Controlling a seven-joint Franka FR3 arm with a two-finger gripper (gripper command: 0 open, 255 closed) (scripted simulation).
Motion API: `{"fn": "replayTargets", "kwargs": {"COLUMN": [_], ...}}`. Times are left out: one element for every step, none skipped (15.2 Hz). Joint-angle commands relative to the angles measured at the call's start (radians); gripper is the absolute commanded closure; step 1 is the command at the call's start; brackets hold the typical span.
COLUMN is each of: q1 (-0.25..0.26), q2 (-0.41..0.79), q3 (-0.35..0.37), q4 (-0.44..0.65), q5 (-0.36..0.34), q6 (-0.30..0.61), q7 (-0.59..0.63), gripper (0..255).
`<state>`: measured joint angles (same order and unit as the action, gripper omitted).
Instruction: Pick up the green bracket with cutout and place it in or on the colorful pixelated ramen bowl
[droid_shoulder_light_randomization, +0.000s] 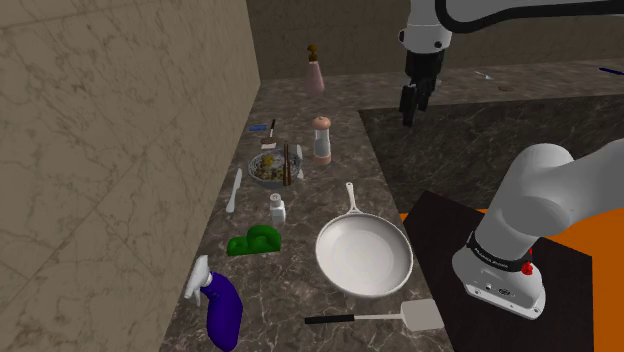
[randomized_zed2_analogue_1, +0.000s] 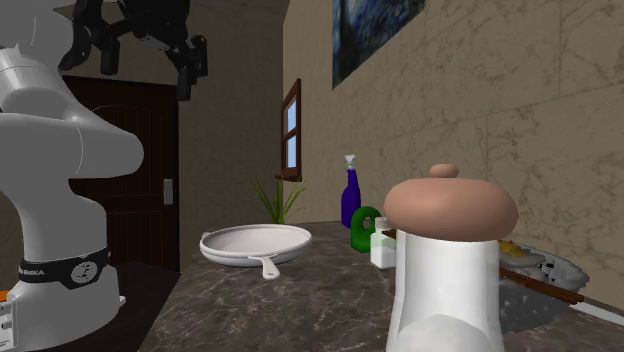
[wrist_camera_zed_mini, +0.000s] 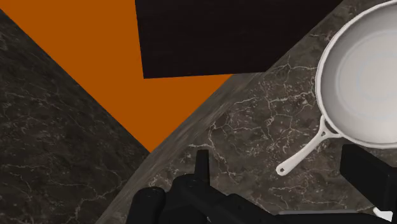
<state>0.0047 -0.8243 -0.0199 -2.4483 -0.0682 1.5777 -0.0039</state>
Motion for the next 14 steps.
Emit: {"fn": "replayTargets", "kwargs": {"q1": [0.0, 0.012, 0.024, 0.036, 0.047, 0.058, 0.069, 0.08, 0.091, 0.102, 0.112, 0.122, 0.131, 0.141], "q2": [0.0, 0.024, 0.048, 0.074, 0.099, 0.126, 0.152, 0.18, 0.207, 0.235, 0.264, 0.292, 0.321, 0.35], "q3": [0.0, 0.008, 0.017, 0.025, 0.034, 0.043, 0.052, 0.061, 0.07, 0.079, 0.088, 0.097, 0.107, 0.116], "q4": [0.0, -0.002, -0.003, -0.002, -0.001, 0.001, 0.004, 0.008, 0.014, 0.02, 0.027, 0.035, 0.043, 0.053], "q5": [0.0, 0.008, 0.016, 0.024, 0.031, 0.038, 0.045, 0.052, 0.058, 0.063, 0.069, 0.073, 0.078, 0.082], "q6": [0.0, 0.028, 0.055, 0.082, 0.109, 0.136, 0.162, 0.187, 0.212, 0.236, 0.26, 0.284, 0.306, 0.328], "q7": [0.0, -0.002, -0.004, -0.006, -0.008, -0.01, -0.013, -0.015, -0.018, -0.021, -0.023, -0.026, -0.029, -0.032], "gripper": [0, 0, 0, 0, 0, 0, 0, 0, 0, 0, 0, 0, 0, 0]}}
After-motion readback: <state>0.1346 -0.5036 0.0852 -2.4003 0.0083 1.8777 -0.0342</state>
